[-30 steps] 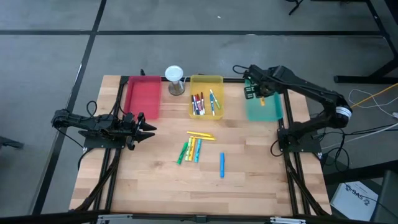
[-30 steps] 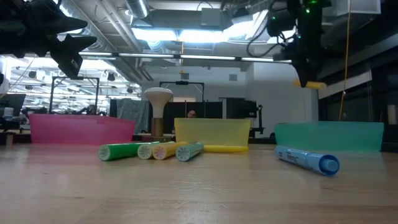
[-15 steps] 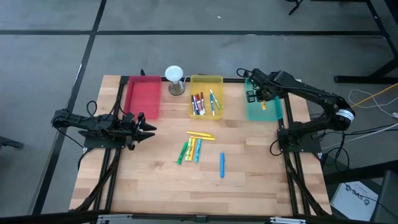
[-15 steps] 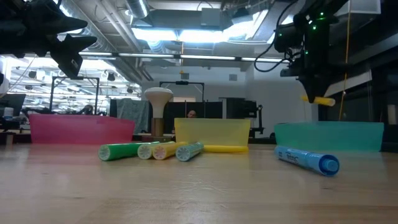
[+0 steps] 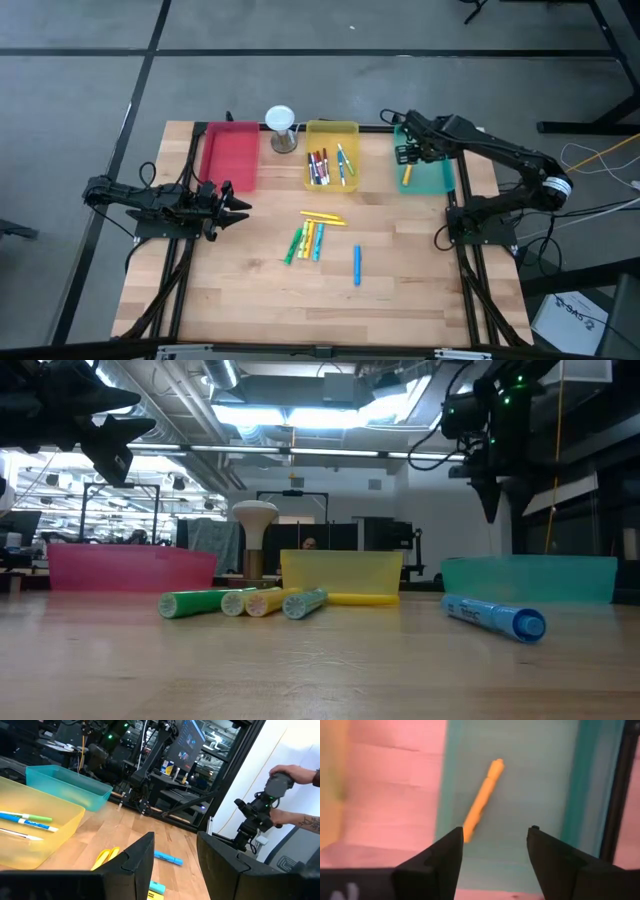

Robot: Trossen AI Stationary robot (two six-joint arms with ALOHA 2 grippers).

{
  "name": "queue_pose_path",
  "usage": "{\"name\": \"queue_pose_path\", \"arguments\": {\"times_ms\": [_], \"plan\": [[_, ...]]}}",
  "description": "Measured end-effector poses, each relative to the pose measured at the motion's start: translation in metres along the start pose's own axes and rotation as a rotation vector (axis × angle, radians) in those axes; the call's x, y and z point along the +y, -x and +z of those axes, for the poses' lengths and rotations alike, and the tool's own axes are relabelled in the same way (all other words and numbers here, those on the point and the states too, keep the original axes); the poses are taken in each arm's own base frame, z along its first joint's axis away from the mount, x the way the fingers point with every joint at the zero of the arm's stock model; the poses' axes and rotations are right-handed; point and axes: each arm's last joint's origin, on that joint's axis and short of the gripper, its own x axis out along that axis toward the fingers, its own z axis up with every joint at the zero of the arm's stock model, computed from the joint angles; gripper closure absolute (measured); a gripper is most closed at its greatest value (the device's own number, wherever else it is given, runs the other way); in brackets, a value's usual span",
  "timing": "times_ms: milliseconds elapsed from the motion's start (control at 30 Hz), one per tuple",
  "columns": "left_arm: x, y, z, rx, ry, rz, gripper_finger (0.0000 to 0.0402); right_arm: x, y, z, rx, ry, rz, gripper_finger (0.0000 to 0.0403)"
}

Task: Pick & Place Markers
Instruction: Put the blue highlighter into the blue bin

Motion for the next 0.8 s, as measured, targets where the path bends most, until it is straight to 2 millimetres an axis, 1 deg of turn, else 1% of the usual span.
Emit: {"name": "queue_pose_path", "arguments": {"times_ms": [200,467,633,800], "plan": [[0.0,0.0,0.0,0.0,0.0,0.0,0.0258,0.015,0.021,-0.012,-0.024,0.024,0.094,0.0193],[0.0,0.0,0.0,0.0,0.0,0.0,0.0258,0.044,0.04,-0.048,0.018,0.049,0.204,0.0203],[0.0,0.0,0.0,0.0,0.0,0.0,0.0258,0.061,0.045,-0.073,0.052,0.053,0.225,0.0209],[0.0,0.0,0.0,0.0,0.0,0.0,0.0258,0.08,0.042,-0.099,0.096,0.05,0.213,0.0214]]}}
